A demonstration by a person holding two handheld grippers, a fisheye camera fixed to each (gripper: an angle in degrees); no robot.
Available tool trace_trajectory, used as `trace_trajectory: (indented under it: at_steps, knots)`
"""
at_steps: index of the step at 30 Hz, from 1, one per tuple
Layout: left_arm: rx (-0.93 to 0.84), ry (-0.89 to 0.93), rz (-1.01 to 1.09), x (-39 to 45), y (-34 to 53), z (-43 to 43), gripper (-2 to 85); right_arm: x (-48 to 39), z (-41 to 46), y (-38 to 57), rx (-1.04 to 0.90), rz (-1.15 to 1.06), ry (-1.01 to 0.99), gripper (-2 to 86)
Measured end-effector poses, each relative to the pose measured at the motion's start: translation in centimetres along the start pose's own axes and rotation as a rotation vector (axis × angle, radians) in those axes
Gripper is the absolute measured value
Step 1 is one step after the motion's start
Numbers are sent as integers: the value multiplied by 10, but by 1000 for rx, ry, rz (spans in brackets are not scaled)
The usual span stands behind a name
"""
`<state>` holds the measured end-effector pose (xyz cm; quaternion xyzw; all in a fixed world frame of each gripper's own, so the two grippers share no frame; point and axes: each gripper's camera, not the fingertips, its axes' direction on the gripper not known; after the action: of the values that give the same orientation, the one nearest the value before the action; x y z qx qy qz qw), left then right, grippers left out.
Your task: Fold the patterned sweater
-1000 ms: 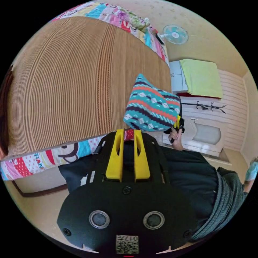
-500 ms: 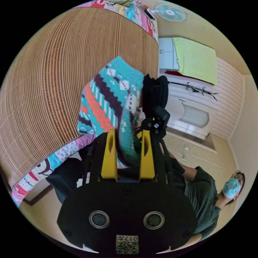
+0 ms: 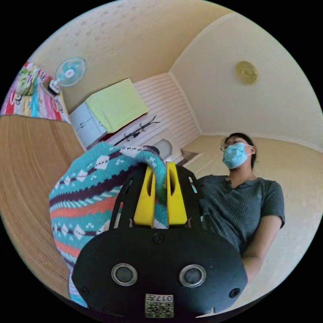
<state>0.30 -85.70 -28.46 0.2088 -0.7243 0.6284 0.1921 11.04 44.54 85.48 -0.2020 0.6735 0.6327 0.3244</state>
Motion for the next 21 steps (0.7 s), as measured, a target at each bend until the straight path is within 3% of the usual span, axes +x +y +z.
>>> trace_trajectory:
  at_steps: [2, 4, 5, 10, 13, 18, 21]
  knots:
    - [111, 231, 144, 21, -3, 1, 54, -28, 10, -26, 10, -116, 15, 39]
    - [179, 496, 381, 57, -9, 2, 54, -61, 39, -52, -58, -187, 159, 50]
    - [179, 526, 435, 68, -11, 2, 54, -69, 46, -56, -70, -204, 198, 51]
    - [146, 479, 739, 160, -12, -2, 52, -119, 75, -44, -20, -327, 484, 25]
    - [176, 523, 868, 198, -8, -8, 52, -117, 66, -28, 66, -228, 635, 16]
    - [233, 498, 962, 236, 0, -10, 52, -118, 49, 16, 260, -68, 1021, 26]
    - [267, 525, 956, 237, 8, -5, 52, -118, 44, 45, 349, -51, 1078, 66]
